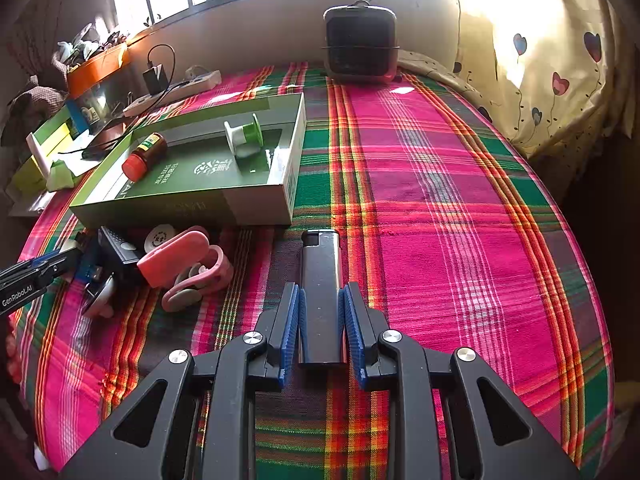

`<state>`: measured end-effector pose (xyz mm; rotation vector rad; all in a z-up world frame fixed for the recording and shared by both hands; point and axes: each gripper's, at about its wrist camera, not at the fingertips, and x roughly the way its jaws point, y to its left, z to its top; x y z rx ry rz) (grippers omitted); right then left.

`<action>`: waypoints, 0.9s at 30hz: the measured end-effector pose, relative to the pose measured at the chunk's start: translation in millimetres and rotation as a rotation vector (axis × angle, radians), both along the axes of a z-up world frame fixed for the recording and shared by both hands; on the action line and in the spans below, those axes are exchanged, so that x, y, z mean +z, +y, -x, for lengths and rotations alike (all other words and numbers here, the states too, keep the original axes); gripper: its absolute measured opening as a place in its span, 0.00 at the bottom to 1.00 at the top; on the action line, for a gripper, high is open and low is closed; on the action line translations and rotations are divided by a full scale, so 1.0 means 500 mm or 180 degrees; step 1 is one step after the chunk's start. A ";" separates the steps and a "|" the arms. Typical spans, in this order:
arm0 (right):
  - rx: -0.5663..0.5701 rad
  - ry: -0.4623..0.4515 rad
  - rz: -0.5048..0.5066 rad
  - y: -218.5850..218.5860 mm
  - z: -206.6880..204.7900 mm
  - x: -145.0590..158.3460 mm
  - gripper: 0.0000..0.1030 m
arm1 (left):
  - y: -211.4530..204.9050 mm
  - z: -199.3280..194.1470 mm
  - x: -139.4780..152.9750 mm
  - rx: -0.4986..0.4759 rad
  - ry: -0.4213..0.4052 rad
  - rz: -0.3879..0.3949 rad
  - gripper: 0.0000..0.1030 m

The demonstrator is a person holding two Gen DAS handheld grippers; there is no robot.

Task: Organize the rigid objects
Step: 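Grasp the white charger block with the left tool, then carry the charger with the left tool while the right tool carries the silver bar into the tray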

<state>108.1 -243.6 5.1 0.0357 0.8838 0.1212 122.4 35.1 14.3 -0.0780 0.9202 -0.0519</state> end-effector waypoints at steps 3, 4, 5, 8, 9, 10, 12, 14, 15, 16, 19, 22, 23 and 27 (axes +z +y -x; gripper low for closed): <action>0.0000 0.0001 0.0000 0.001 0.000 0.000 0.24 | 0.001 0.000 0.000 0.0001 0.0001 0.0002 0.31; -0.0001 0.0000 0.0003 0.000 0.000 0.000 0.24 | 0.001 0.000 0.000 0.0003 0.0002 0.0008 0.31; -0.0001 0.0000 0.0005 0.001 0.000 0.000 0.24 | 0.000 0.001 0.000 0.0004 0.0007 0.0016 0.31; 0.0004 -0.0002 0.0001 0.000 0.000 0.000 0.24 | 0.001 0.003 0.002 0.0009 0.0009 0.0041 0.31; 0.0003 -0.0003 -0.0001 -0.001 0.000 0.000 0.24 | 0.001 0.003 0.003 0.0007 0.0004 0.0045 0.31; -0.0001 -0.0009 -0.0004 -0.002 0.001 0.000 0.24 | 0.001 0.004 0.005 0.0007 -0.0002 0.0046 0.31; -0.0012 -0.0036 -0.0009 -0.004 0.003 0.003 0.24 | 0.002 0.006 0.010 0.0003 -0.0017 0.0046 0.31; -0.0009 -0.0059 -0.0002 -0.004 0.006 0.007 0.24 | 0.003 0.008 0.016 0.0000 -0.0039 0.0054 0.31; -0.0004 -0.0066 0.0004 -0.003 0.006 0.009 0.24 | 0.002 0.008 0.019 -0.0001 -0.0051 0.0055 0.31; -0.0002 -0.0076 0.0007 -0.003 0.008 0.011 0.24 | 0.003 0.009 0.023 -0.0001 -0.0063 0.0056 0.31; 0.0003 -0.0111 0.0006 -0.002 0.011 0.020 0.24 | 0.006 0.011 0.036 -0.0009 -0.0109 0.0061 0.31; 0.0012 -0.0156 0.0007 -0.003 0.012 0.031 0.24 | 0.007 0.013 0.053 -0.0024 -0.0161 0.0070 0.31; 0.0013 -0.0166 -0.0003 -0.004 0.012 0.035 0.24 | 0.008 0.013 0.058 -0.0035 -0.0176 0.0087 0.31; 0.0038 -0.0236 -0.0004 -0.003 0.011 0.056 0.24 | 0.004 0.008 0.077 -0.0093 -0.0226 0.0103 0.31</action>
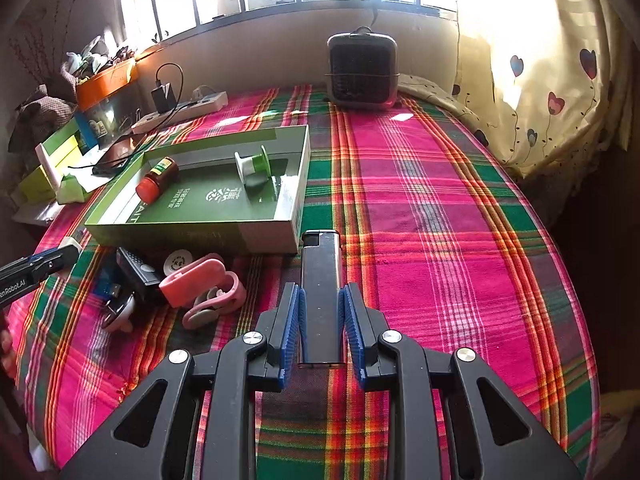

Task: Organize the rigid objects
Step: 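Carry the charger with the left tool while the right tool carries the silver bar into the tray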

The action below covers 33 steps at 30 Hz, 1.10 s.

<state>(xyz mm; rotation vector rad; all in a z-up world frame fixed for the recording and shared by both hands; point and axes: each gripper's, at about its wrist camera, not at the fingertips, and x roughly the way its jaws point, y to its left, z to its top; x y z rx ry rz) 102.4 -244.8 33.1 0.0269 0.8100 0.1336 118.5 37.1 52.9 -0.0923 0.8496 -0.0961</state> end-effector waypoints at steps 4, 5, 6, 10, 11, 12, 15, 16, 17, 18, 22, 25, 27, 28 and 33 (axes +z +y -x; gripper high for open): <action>0.0051 -0.0051 -0.0030 0.005 -0.008 0.021 0.24 | -0.008 -0.013 0.017 -0.0077 -0.0051 0.0041 0.31; 0.0061 -0.0060 -0.0012 0.009 -0.011 0.024 0.24 | -0.010 -0.017 0.019 -0.0091 -0.0060 0.0049 0.31; 0.0081 -0.0077 0.0000 0.012 -0.014 0.029 0.24 | -0.013 -0.022 0.022 -0.0102 -0.0064 0.0053 0.31; 0.0182 -0.0111 0.0006 0.028 -0.028 0.043 0.24 | -0.023 -0.042 0.031 -0.0179 -0.0075 0.0113 0.31; 0.0203 -0.0115 0.0004 0.032 -0.033 0.045 0.24 | -0.025 -0.046 0.032 -0.0197 -0.0078 0.0120 0.31; 0.0221 -0.0114 0.0001 0.036 -0.037 0.047 0.24 | -0.029 -0.052 0.034 -0.0208 -0.0075 0.0122 0.31; 0.0299 -0.0083 -0.0041 0.046 -0.055 0.049 0.24 | -0.038 -0.066 0.036 -0.0257 -0.0076 0.0139 0.31; 0.0321 -0.0071 -0.0048 0.050 -0.060 0.049 0.24 | -0.042 -0.071 0.037 -0.0279 -0.0079 0.0149 0.31; 0.0341 -0.0059 -0.0049 0.054 -0.066 0.048 0.24 | -0.045 -0.076 0.038 -0.0303 -0.0081 0.0155 0.31; 0.0358 -0.0049 -0.0049 0.058 -0.071 0.047 0.24 | -0.048 -0.083 0.038 -0.0311 -0.0074 0.0160 0.31; 0.0422 -0.0010 -0.0064 0.073 -0.094 0.047 0.24 | -0.063 -0.110 0.032 -0.0370 -0.0030 0.0197 0.31; 0.0479 0.0008 -0.0043 0.087 -0.111 0.047 0.24 | -0.077 -0.127 0.025 -0.0423 0.0002 0.0187 0.31; 0.0510 0.0043 -0.0032 0.097 -0.126 0.042 0.24 | -0.086 -0.141 0.019 -0.0443 0.0041 0.0173 0.31; 0.0522 0.0067 -0.0025 0.101 -0.133 0.039 0.24 | -0.091 -0.148 0.016 -0.0456 0.0056 0.0176 0.31; 0.0558 0.0189 0.0025 0.118 -0.163 0.023 0.24 | -0.112 -0.179 0.003 -0.0546 0.0125 0.0132 0.31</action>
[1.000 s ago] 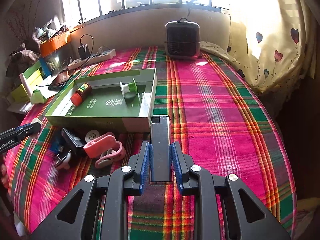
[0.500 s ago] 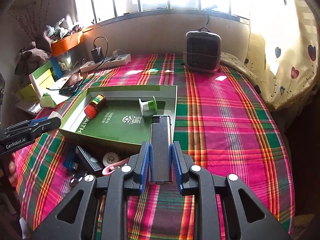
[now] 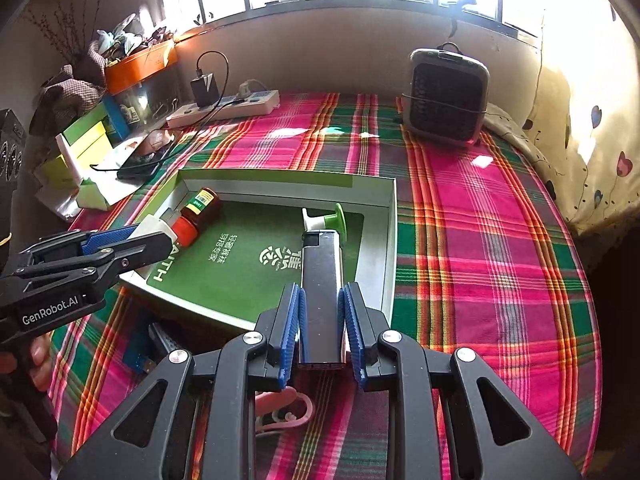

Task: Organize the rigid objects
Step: 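Carry the charger with the left tool while the right tool carries the silver bar into the tray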

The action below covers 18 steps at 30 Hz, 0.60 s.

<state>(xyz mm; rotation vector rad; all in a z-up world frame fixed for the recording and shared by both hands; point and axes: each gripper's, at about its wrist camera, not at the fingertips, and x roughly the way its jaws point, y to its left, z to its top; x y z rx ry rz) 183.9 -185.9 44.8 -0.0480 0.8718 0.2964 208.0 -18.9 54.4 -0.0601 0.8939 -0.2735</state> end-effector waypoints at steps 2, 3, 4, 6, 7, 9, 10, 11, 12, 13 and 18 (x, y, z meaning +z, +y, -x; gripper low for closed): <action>0.0031 0.0038 0.0019 0.004 -0.008 -0.006 0.24 | -0.005 -0.010 -0.008 -0.0022 0.0027 -0.0020 0.31; 0.0040 0.0058 0.0030 0.004 -0.011 -0.010 0.24 | -0.006 -0.015 -0.012 -0.0025 0.0044 -0.0025 0.31; 0.0041 0.0074 0.0044 0.004 -0.015 -0.013 0.24 | -0.008 -0.019 -0.016 -0.0024 0.0067 -0.0032 0.31; 0.0023 0.0122 0.0066 0.004 -0.024 -0.021 0.24 | -0.011 -0.026 -0.024 -0.0038 0.0093 -0.0034 0.31; 0.0014 0.0138 0.0066 0.003 -0.029 -0.023 0.24 | -0.013 -0.029 -0.028 -0.0040 0.0107 -0.0040 0.31; 0.0002 0.0161 0.0076 0.003 -0.037 -0.028 0.24 | -0.015 -0.035 -0.035 -0.0042 0.0127 -0.0054 0.31; 0.0000 0.0165 0.0087 0.003 -0.040 -0.030 0.24 | -0.014 -0.039 -0.038 -0.0030 0.0145 -0.0062 0.31; 0.0003 0.0167 0.0096 0.004 -0.042 -0.032 0.24 | -0.015 -0.041 -0.041 -0.0031 0.0149 -0.0069 0.31; 0.0001 0.0176 0.0104 0.005 -0.044 -0.035 0.24 | -0.015 -0.044 -0.044 -0.0028 0.0156 -0.0076 0.31; -0.0003 0.0185 0.0111 0.006 -0.048 -0.037 0.24 | -0.015 -0.046 -0.047 -0.0018 0.0169 -0.0087 0.31; -0.0037 0.0215 0.0148 0.009 -0.059 -0.048 0.24 | -0.015 -0.054 -0.058 -0.0007 0.0192 -0.0137 0.31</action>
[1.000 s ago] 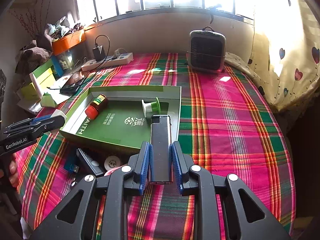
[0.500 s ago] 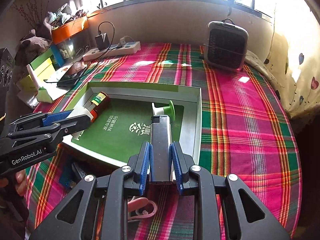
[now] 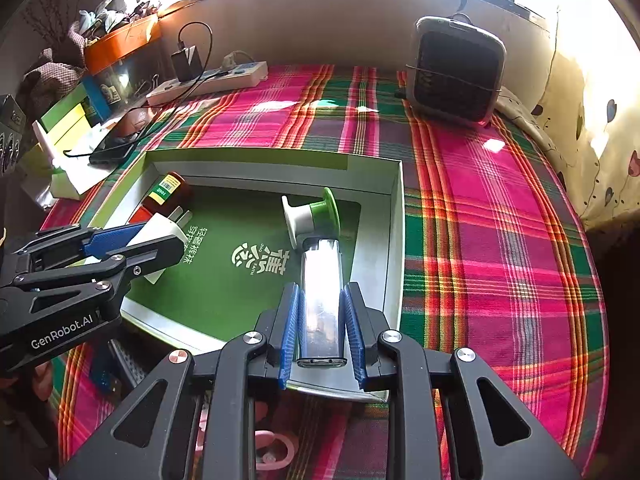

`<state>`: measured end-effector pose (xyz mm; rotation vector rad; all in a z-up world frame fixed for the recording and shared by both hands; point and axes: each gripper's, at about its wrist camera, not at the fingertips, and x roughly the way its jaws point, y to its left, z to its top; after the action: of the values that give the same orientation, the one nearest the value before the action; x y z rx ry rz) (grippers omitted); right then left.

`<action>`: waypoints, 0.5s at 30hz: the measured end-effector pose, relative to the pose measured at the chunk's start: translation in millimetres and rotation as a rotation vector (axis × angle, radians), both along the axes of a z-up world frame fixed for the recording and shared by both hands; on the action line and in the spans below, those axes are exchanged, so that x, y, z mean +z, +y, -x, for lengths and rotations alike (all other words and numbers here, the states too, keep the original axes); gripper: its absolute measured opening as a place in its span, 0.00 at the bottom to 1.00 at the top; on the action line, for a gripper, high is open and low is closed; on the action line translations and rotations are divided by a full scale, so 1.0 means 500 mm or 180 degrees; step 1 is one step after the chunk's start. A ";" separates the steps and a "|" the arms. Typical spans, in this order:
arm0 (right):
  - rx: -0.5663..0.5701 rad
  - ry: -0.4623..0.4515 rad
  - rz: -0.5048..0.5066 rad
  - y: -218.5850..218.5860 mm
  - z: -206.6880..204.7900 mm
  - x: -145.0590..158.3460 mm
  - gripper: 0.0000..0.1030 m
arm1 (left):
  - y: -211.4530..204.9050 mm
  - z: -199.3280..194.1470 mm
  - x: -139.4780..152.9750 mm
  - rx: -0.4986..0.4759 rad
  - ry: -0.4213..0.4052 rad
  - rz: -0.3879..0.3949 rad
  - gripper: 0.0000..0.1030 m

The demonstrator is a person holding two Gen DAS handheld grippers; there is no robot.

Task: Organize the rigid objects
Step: 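Carry the charger with the left tool while the right tool carries the silver bar into the tray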

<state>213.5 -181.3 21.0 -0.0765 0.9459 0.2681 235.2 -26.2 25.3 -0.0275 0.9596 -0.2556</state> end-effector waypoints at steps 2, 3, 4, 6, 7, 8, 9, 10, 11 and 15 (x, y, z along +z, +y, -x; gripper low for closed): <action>-0.0009 -0.0001 0.0011 0.000 -0.004 -0.003 0.24 | 0.000 -0.004 -0.004 0.0010 0.0017 -0.0021 0.31; -0.0015 0.0002 0.0015 0.000 -0.006 -0.004 0.24 | 0.000 -0.005 -0.007 0.0011 0.0020 -0.0034 0.31; -0.0028 0.0000 0.0022 0.000 -0.008 -0.005 0.24 | 0.000 -0.006 -0.008 0.0016 0.0025 -0.0036 0.31; -0.0038 -0.0015 0.0038 0.001 -0.009 -0.006 0.24 | 0.001 -0.007 -0.012 0.0015 0.0039 -0.0033 0.31; -0.0042 -0.0022 0.0047 0.001 -0.009 -0.005 0.24 | 0.001 -0.008 -0.014 0.0019 0.0049 -0.0033 0.31; -0.0045 -0.0031 0.0056 0.002 -0.008 -0.006 0.24 | 0.000 -0.008 -0.014 0.0015 0.0047 -0.0035 0.31; -0.0047 -0.0040 0.0066 0.002 -0.008 -0.006 0.24 | 0.000 -0.008 -0.014 0.0010 0.0044 -0.0035 0.31; -0.0050 -0.0052 0.0073 0.003 -0.009 -0.006 0.24 | 0.000 -0.009 -0.014 0.0012 0.0046 -0.0030 0.31; -0.0055 -0.0062 0.0083 0.003 -0.009 -0.006 0.24 | 0.000 -0.010 -0.014 0.0011 0.0048 -0.0025 0.31; -0.0049 -0.0074 0.0099 0.005 -0.010 -0.006 0.24 | 0.002 -0.010 -0.014 0.0010 0.0049 -0.0011 0.31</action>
<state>218.6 -178.8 17.7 -0.1006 0.9273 0.2378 240.2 -25.3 18.3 -0.0279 0.9753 -0.2511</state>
